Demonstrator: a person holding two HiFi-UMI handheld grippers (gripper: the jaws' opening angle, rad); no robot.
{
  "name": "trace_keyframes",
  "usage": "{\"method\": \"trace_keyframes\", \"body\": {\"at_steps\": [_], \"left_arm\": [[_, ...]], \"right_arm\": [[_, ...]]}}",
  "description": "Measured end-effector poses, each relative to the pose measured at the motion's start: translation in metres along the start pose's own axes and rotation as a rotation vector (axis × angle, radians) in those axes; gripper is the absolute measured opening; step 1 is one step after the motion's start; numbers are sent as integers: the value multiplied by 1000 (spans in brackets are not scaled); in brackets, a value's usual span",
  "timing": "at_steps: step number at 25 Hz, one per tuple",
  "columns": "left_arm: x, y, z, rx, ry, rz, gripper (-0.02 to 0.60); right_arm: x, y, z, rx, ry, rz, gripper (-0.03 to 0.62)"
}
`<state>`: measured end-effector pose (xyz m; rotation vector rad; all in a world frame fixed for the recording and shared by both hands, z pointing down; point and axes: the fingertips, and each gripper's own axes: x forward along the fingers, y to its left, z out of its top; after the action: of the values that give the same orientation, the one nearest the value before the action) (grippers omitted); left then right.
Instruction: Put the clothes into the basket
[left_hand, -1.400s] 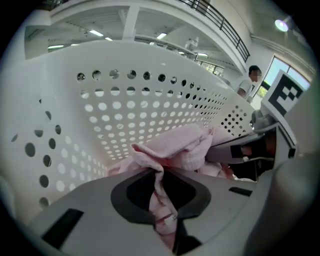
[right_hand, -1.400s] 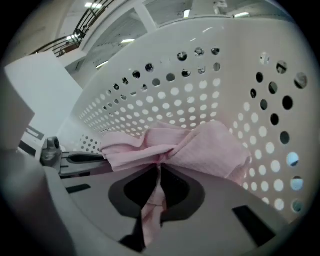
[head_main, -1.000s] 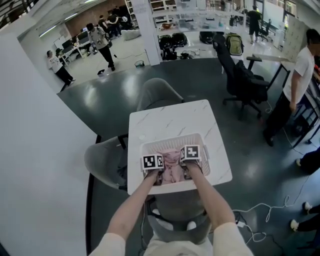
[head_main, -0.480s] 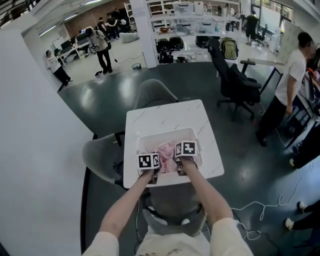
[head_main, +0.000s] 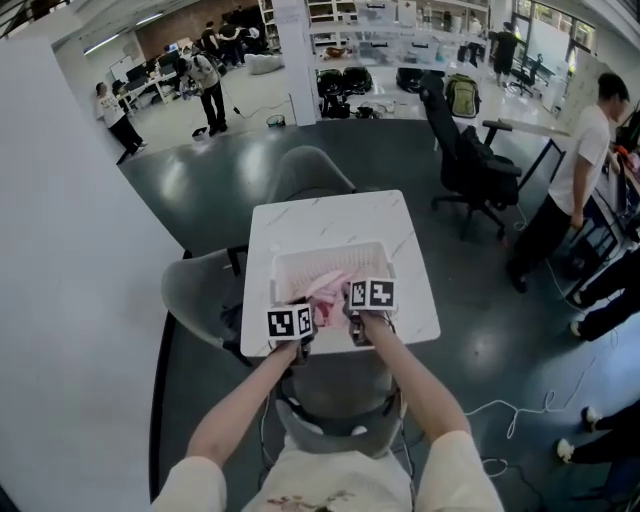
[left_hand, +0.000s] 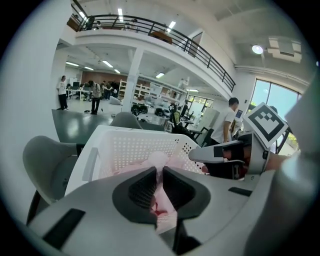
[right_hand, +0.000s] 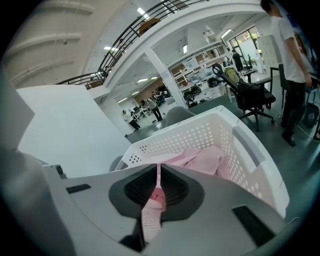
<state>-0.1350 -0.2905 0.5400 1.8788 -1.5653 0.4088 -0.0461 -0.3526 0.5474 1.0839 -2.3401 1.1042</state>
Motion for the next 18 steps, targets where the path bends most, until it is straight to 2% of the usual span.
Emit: {"method": "trace_keyframes", "body": {"at_steps": [5, 9, 18], "left_arm": [[-18, -8, -5, 4, -32, -2, 46], [-29, -20, -6, 48, -66, 3, 46], [-84, -47, -25, 38, -123, 18, 46]], "right_arm": [[-19, 13, -7, -30, -30, 27, 25], [-34, 18, -15, -123, -39, 18, 25], [-89, 41, -33, -128, -148, 87, 25]]}}
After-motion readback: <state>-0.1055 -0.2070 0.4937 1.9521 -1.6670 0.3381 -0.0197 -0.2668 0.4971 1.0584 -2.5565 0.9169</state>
